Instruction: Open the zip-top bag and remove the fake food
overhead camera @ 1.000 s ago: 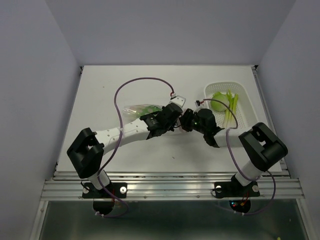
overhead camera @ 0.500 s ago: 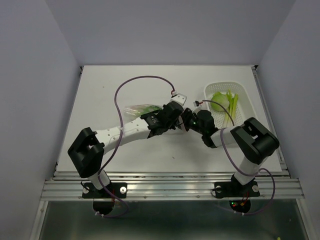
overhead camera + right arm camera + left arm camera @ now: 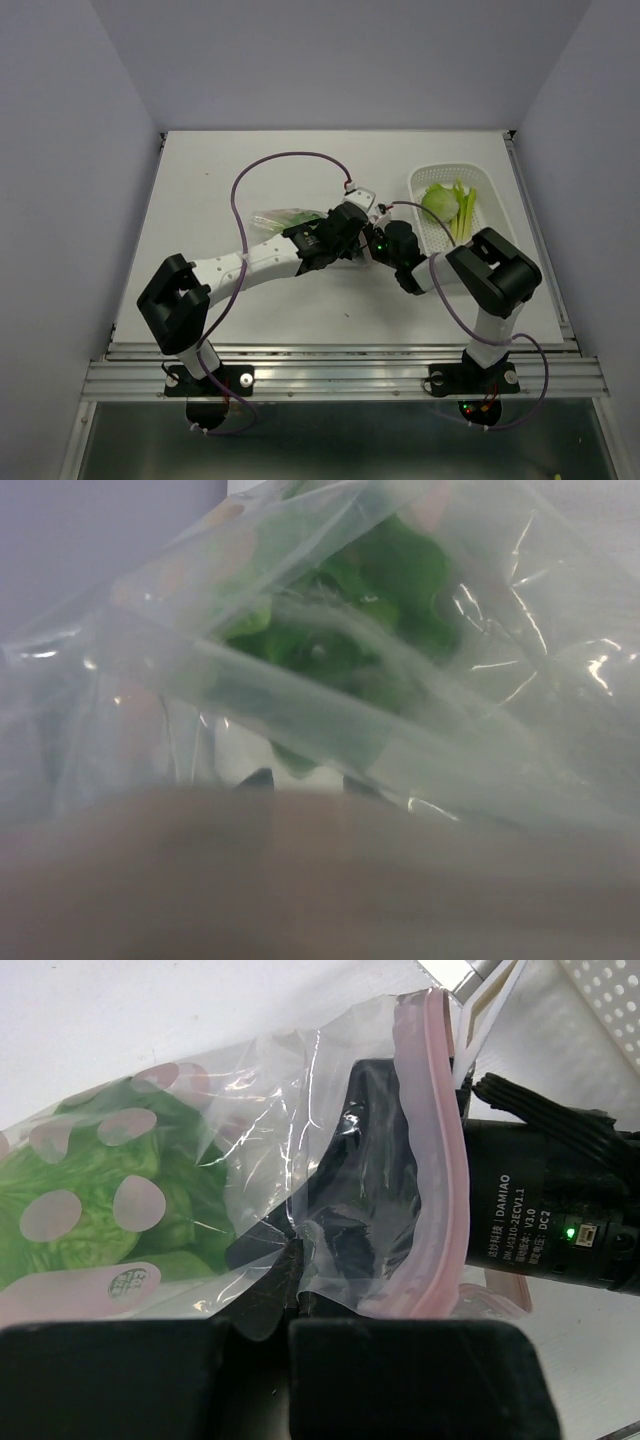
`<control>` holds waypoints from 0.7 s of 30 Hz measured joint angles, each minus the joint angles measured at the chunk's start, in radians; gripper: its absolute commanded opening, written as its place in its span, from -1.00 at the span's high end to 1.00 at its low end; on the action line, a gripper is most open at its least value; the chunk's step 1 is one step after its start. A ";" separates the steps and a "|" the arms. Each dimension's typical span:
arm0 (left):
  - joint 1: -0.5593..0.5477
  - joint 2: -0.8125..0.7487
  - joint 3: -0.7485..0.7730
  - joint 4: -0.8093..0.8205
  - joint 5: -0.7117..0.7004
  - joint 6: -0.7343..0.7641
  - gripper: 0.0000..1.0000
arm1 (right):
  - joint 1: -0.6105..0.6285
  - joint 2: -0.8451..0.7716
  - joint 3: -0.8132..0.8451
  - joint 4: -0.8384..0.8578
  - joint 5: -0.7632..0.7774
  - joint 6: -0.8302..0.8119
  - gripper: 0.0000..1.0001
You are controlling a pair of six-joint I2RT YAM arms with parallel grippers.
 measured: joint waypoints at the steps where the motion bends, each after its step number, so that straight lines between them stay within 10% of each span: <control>1: 0.000 0.000 0.002 0.000 0.001 0.000 1.00 | 0.001 0.003 0.003 0.000 0.000 -0.002 0.18; 21: -0.001 0.001 0.005 -0.003 -0.007 0.005 1.00 | 0.016 0.096 0.046 0.102 -0.026 -0.065 -0.06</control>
